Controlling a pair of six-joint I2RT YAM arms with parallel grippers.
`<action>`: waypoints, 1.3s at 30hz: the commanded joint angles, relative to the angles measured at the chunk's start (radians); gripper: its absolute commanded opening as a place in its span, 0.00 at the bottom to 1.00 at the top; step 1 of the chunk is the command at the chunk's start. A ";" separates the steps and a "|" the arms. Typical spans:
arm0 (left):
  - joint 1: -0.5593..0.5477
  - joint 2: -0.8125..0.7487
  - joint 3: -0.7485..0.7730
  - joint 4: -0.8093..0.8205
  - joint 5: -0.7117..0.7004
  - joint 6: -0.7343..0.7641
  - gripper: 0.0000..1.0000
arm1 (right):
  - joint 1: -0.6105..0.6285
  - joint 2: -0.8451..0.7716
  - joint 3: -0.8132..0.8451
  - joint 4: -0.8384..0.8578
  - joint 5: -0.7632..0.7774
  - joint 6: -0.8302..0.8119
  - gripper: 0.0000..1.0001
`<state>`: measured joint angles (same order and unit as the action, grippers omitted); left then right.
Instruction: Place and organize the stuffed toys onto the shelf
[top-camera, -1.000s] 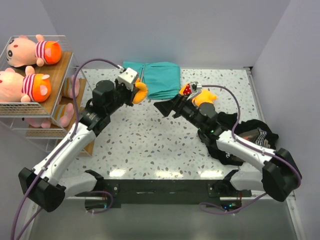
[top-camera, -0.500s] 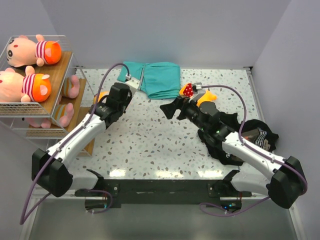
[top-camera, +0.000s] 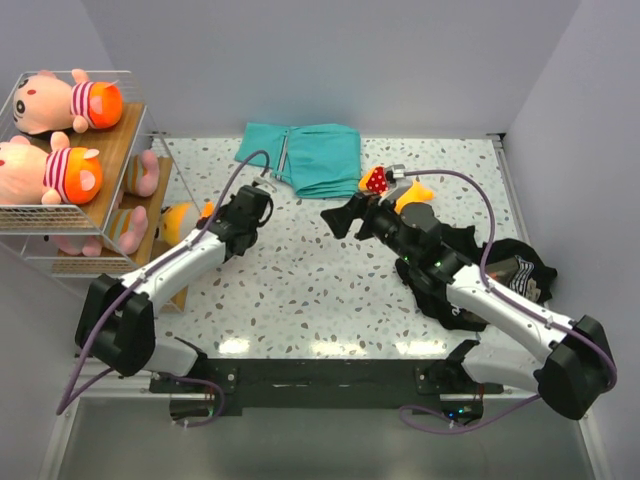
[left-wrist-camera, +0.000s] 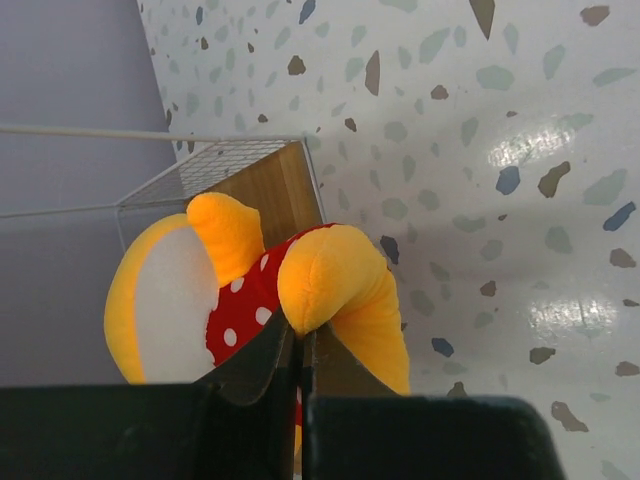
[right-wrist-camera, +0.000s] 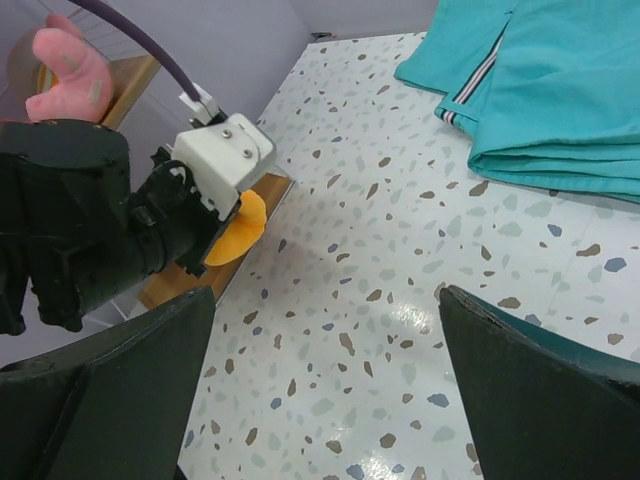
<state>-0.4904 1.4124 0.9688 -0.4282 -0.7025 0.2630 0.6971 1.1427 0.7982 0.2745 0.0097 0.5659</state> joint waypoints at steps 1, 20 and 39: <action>0.032 0.033 -0.019 0.112 -0.104 0.096 0.00 | -0.004 -0.035 0.033 0.017 0.015 -0.018 0.99; 0.176 0.131 -0.142 0.468 -0.198 0.381 0.00 | -0.004 -0.113 0.013 0.019 0.013 -0.032 0.99; 0.248 0.318 -0.045 0.510 -0.123 0.335 0.00 | -0.004 -0.146 0.006 0.012 0.033 -0.049 0.99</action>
<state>-0.2672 1.7077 0.8680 0.0242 -0.8154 0.6132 0.6971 1.0298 0.7979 0.2684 0.0105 0.5457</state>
